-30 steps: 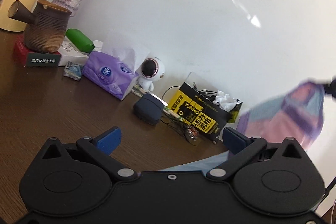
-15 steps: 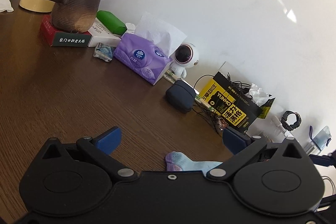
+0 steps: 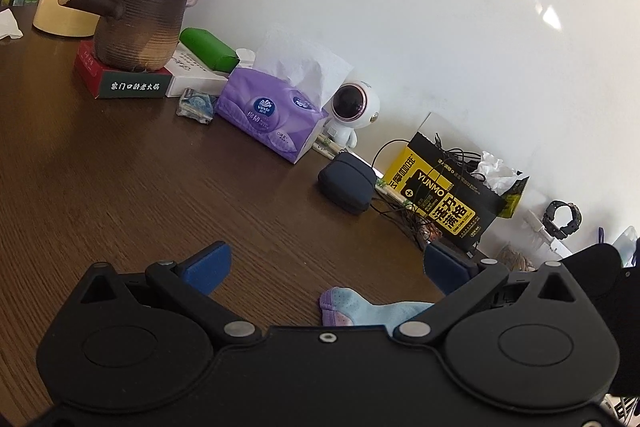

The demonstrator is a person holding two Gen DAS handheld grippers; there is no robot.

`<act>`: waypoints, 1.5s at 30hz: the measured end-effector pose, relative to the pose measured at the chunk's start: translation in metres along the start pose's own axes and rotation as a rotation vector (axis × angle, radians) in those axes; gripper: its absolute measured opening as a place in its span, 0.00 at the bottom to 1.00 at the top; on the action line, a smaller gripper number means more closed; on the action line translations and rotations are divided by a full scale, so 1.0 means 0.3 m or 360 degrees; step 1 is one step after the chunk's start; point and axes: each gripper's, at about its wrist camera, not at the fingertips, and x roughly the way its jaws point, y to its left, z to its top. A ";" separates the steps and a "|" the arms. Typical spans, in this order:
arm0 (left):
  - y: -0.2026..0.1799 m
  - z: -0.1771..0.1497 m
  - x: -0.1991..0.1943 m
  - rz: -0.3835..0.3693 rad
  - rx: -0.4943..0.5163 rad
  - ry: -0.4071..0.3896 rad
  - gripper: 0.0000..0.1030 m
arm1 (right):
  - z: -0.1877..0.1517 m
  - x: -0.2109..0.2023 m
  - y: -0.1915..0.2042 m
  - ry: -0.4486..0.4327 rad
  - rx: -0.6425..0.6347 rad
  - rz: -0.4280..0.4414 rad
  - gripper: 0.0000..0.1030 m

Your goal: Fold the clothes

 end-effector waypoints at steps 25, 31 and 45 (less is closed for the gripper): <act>-0.251 -0.187 -0.160 -0.0517 0.0658 -0.0136 1.00 | -0.149 -0.829 -0.486 -0.0308 0.1069 -0.0767 0.15; 0.022 -0.007 -0.009 0.0138 -0.0188 0.0049 1.00 | -0.217 -0.529 -0.160 0.0024 0.0771 -0.0327 0.33; 0.147 0.054 -0.025 0.0381 -0.0414 -0.0098 1.00 | 0.113 -0.112 0.187 -0.0040 -0.0813 -0.0152 0.60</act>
